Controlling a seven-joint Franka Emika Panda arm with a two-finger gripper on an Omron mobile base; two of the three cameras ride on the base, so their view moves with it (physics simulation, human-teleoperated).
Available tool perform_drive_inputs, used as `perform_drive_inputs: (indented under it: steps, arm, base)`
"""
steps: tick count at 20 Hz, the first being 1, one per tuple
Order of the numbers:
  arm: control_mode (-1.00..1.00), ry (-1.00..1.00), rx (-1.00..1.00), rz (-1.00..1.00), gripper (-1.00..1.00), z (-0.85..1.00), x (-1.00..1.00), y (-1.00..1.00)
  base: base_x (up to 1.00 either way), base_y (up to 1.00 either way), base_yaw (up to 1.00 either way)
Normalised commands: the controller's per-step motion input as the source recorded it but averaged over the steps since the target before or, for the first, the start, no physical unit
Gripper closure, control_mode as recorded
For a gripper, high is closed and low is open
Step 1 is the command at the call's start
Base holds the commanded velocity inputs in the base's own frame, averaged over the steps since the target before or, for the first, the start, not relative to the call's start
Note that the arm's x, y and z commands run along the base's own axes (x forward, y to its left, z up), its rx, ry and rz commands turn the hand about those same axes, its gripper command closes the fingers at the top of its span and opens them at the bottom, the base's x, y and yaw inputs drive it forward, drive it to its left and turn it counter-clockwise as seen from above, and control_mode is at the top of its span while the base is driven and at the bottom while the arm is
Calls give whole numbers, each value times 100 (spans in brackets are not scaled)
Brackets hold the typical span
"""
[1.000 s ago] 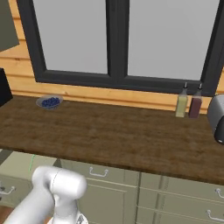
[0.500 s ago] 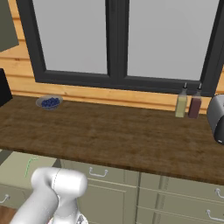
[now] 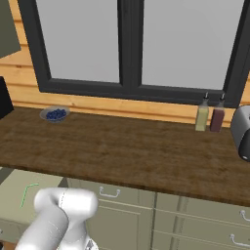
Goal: Take a straw from the drawer in front and place it inside the glass cup on the dining counter.
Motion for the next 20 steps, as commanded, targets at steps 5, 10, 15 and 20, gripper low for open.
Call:
perform_drive_inputs:
  steps: [5, 10, 15, 20]
  arm:
    - [-100, -4, 5, 0, -100, 45, -55, -1]
    - [-100, 3, 4, -2, -100, 100, 3, -3]
    - [-100, 27, 0, -5, -100, 100, 9, 0]
    - [-100, 36, 0, -11, -100, 100, 2, 0]
  base:
    - [0, 0, 0]
    - [0, 0, 0]
    - [0, 0, 0]
    - [0, 0, 0]
